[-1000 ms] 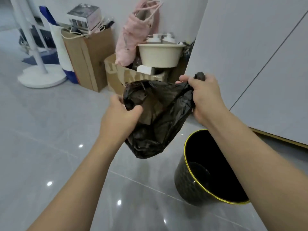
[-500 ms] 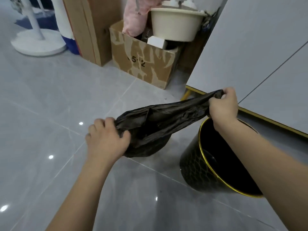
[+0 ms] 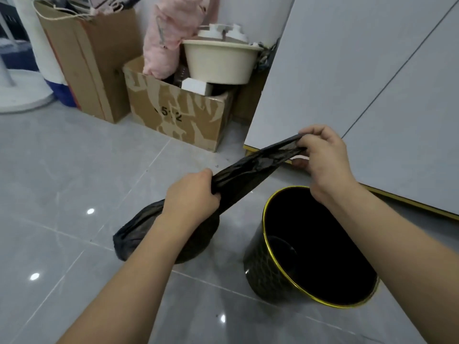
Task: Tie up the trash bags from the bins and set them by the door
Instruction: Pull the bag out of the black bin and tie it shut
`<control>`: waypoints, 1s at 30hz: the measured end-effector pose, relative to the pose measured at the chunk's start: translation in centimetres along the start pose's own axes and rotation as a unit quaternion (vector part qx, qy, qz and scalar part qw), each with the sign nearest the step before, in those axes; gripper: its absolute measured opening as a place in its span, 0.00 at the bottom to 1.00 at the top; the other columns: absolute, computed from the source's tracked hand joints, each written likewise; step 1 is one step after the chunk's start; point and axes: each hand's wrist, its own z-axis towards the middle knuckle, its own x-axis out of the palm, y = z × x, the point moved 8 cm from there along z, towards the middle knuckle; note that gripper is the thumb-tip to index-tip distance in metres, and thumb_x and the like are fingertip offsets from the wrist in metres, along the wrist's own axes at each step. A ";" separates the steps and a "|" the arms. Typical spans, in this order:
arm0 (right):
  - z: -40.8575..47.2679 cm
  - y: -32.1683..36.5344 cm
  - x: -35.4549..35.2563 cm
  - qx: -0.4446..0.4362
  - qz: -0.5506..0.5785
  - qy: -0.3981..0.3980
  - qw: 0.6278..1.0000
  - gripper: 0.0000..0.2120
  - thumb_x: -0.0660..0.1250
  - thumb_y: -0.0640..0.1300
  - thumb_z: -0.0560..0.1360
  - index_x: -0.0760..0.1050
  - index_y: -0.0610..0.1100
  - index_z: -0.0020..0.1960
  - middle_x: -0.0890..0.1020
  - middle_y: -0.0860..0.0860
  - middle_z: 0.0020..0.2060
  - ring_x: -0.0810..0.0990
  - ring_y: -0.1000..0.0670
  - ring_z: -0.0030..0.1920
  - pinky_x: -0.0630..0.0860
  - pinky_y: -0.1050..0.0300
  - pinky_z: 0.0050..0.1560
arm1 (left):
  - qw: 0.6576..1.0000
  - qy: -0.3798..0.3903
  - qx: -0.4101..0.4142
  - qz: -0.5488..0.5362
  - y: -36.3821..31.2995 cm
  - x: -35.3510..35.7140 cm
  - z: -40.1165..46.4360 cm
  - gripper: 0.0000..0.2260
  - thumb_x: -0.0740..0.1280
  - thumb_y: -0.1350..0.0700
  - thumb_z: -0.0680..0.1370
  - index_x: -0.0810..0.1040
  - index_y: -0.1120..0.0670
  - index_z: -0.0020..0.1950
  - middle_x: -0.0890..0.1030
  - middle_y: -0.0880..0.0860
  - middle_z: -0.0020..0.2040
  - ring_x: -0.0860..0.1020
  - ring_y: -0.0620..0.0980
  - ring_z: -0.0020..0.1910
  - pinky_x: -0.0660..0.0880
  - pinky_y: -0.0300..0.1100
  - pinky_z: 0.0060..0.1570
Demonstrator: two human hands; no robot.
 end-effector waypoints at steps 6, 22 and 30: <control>-4.5 3.7 1.5 -0.307 -0.359 0.116 0.874 0.37 0.67 0.50 0.67 0.58 0.49 0.74 0.63 0.50 0.70 0.62 0.52 0.71 0.57 0.56 0.73 | 0.999 -0.032 0.025 -0.015 -1.0 -3.3 -1.1 0.04 0.63 0.53 0.73 0.73 0.53 0.44 0.78 0.51 0.37 0.77 0.55 0.37 0.77 0.50 0.36; -1.8 -1.8 9.9 -0.291 -0.738 0.221 0.567 0.11 0.56 0.43 0.77 0.73 0.42 0.54 0.76 0.44 0.53 0.79 0.40 0.51 0.67 0.53 0.41 | 0.950 0.214 -0.156 0.165 6.9 -1.0 -3.1 0.10 0.58 0.56 0.77 0.76 0.55 0.55 0.78 0.54 0.49 0.77 0.57 0.50 0.72 0.46 0.46; -2.7 -0.8 11.5 -0.108 -0.734 0.257 0.619 0.15 0.56 0.45 0.77 0.75 0.43 0.58 0.78 0.42 0.59 0.77 0.40 0.57 0.70 0.53 0.49 | 0.896 0.385 -0.198 0.102 9.0 0.1 -7.0 0.09 0.59 0.56 0.77 0.77 0.56 0.43 0.78 0.55 0.32 0.74 0.53 0.25 0.70 0.38 0.29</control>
